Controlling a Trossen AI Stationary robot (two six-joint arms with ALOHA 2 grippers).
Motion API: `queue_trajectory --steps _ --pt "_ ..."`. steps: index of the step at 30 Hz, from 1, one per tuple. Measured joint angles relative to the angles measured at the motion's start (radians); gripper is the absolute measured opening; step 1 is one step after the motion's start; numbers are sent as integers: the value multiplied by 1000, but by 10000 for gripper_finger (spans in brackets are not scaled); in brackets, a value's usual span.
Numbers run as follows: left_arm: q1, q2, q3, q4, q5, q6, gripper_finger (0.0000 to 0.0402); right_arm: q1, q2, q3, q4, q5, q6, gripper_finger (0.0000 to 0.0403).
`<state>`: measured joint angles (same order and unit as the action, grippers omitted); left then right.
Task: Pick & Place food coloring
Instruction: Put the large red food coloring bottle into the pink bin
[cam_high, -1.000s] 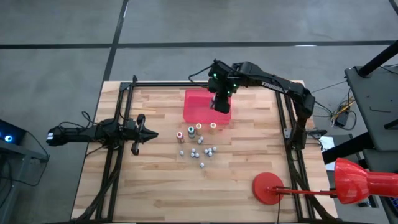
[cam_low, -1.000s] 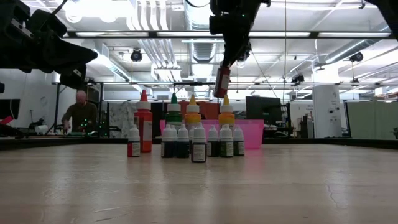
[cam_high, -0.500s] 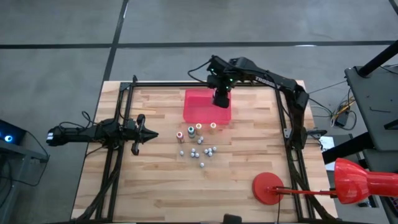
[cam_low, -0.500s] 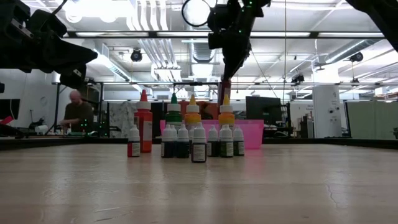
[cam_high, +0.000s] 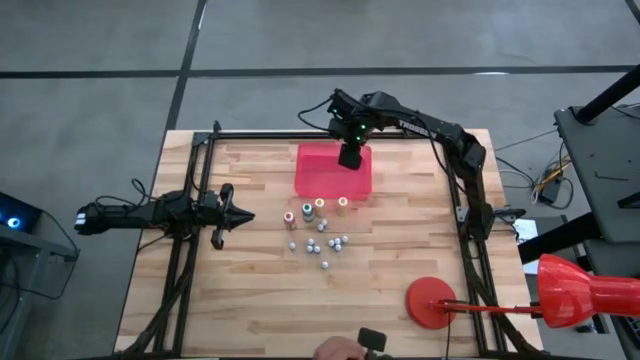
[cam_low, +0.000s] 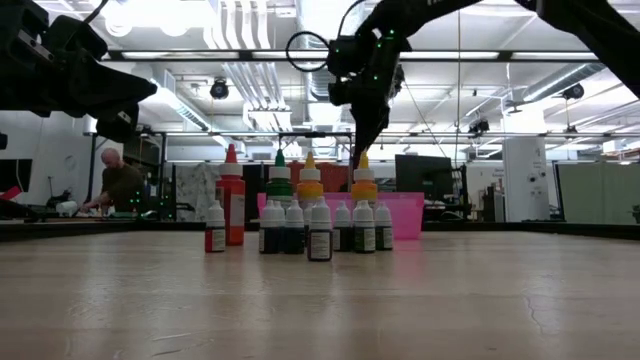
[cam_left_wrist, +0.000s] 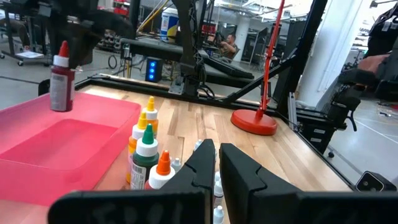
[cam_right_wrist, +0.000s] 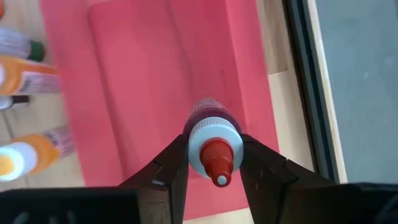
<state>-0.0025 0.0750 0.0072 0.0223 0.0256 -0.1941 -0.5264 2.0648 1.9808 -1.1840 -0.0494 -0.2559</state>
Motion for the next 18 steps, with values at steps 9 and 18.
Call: queue_trajectory --steps 9,18 --pt "0 0 0 0 0 0 0 -14 55 0 37 3 -22 111" --pt "0 0 0 0 0 0 0 -28 95 0 55 56 -36 111"
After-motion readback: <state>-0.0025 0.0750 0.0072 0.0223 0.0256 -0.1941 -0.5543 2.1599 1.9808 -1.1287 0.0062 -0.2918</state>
